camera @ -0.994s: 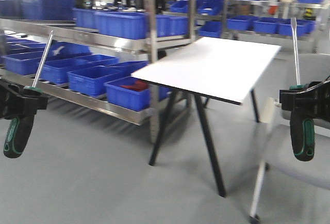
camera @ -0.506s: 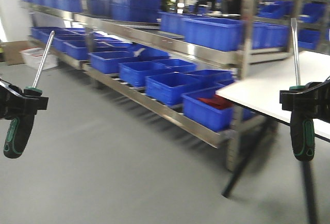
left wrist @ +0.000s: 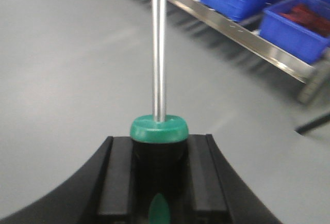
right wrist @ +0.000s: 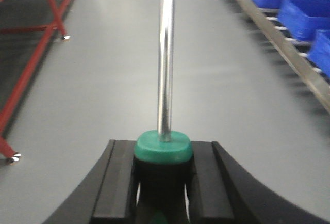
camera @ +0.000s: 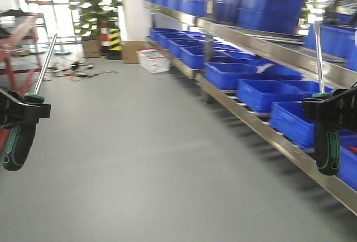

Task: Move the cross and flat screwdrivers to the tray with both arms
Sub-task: 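Drive the base along the aisle beside the blue bin shelves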

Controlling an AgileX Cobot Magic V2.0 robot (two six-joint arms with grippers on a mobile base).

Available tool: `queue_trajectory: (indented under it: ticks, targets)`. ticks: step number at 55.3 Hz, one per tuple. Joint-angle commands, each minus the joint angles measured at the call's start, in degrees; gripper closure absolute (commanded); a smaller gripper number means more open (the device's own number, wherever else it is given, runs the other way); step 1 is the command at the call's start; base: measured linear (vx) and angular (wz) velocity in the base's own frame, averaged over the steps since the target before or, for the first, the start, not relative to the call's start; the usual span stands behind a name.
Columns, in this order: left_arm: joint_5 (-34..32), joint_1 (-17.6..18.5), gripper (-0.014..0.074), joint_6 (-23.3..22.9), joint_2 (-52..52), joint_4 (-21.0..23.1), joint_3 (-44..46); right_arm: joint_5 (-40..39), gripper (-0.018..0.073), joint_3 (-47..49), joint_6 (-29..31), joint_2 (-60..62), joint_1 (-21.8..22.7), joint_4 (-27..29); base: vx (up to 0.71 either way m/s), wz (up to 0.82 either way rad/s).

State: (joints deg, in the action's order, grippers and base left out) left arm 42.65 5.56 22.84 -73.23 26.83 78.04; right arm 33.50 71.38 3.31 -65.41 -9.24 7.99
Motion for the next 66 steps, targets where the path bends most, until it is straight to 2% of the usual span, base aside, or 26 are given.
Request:
queue_trajectory:
  ticks: [1, 26, 66]
  targets:
    - [-4.2, 0.3, 0.0596, 0.0, 1.6, 2.0, 1.8, -5.1, 0.0567, 1.8, 0.2, 1.3, 0.2, 0.2, 0.5, 0.65]
    - [-4.2, 0.3, 0.0596, 0.0, 1.6, 2.0, 1.8, -5.1, 0.0567, 1.8, 0.2, 1.3, 0.2, 0.2, 0.52, 0.48]
    - [-4.2, 0.3, 0.0596, 0.0, 1.6, 2.0, 1.8, -5.1, 0.0567, 1.8, 0.2, 1.3, 0.2, 0.2, 0.52, 0.15]
